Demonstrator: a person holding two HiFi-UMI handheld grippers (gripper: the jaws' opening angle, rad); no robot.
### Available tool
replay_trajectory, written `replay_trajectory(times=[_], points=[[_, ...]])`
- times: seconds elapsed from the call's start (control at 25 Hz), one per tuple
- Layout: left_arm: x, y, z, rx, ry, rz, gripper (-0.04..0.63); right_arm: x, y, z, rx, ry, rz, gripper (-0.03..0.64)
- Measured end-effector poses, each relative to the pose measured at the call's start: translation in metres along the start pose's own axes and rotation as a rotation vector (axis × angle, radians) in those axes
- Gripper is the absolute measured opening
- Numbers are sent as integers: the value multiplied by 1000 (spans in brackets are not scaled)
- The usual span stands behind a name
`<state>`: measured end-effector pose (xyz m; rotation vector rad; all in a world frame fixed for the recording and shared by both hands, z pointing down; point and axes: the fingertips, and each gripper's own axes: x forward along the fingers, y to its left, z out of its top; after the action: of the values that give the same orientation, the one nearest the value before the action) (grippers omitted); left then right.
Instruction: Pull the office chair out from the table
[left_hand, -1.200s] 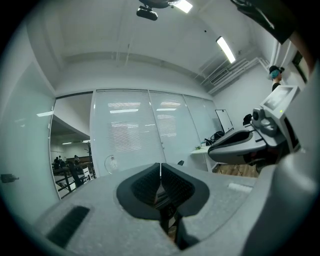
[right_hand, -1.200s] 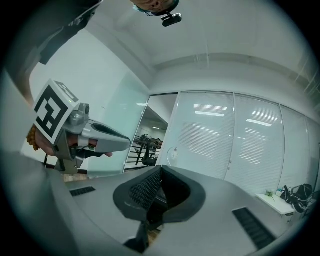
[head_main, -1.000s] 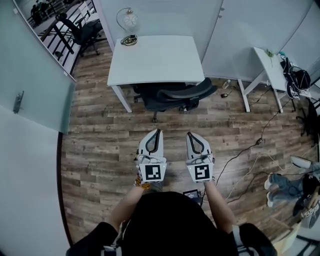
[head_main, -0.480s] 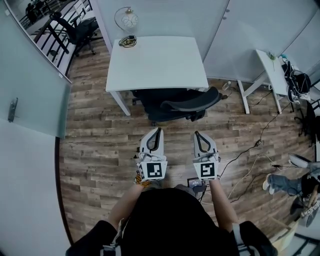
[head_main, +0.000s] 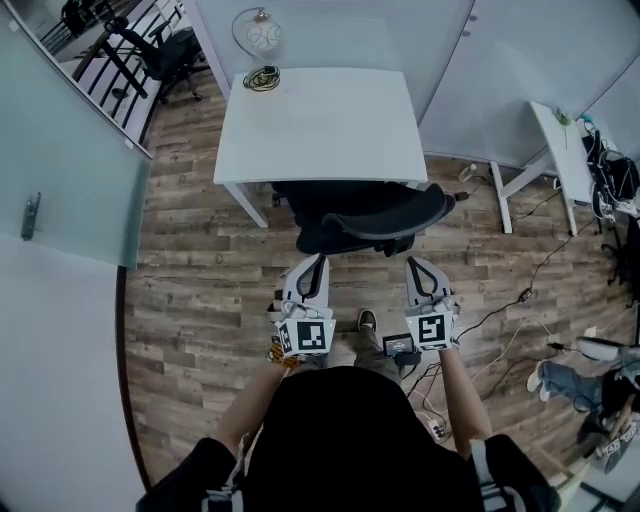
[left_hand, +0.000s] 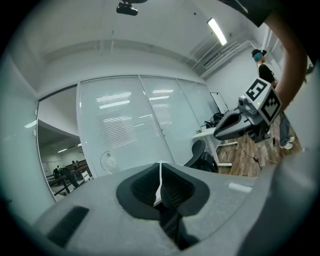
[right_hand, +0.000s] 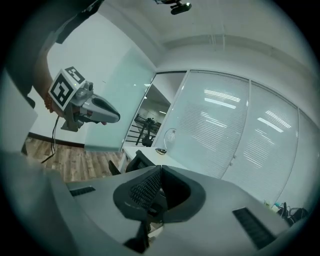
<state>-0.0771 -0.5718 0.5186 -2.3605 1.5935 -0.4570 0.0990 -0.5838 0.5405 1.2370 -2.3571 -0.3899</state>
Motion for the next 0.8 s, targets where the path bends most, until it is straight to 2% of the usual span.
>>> replay_trajectory(times=[0.16, 0.4, 0.56, 0.72, 0.8], points=[[19, -14, -10, -30, 32, 16, 25, 16, -20, -28, -109, -22, 98, 8], [46, -40, -20, 15, 109, 39, 26, 33, -47, -71, -279, -18, 248, 8], [59, -60, -33, 98, 173, 15, 26, 46, -57, -106, -403, 1, 351, 8], [68, -85, -57, 230, 242, -88, 29, 61, -63, -140, -529, 48, 453, 9], [73, -95, -70, 270, 280, -138, 38, 70, -70, -151, -561, 69, 481, 11]])
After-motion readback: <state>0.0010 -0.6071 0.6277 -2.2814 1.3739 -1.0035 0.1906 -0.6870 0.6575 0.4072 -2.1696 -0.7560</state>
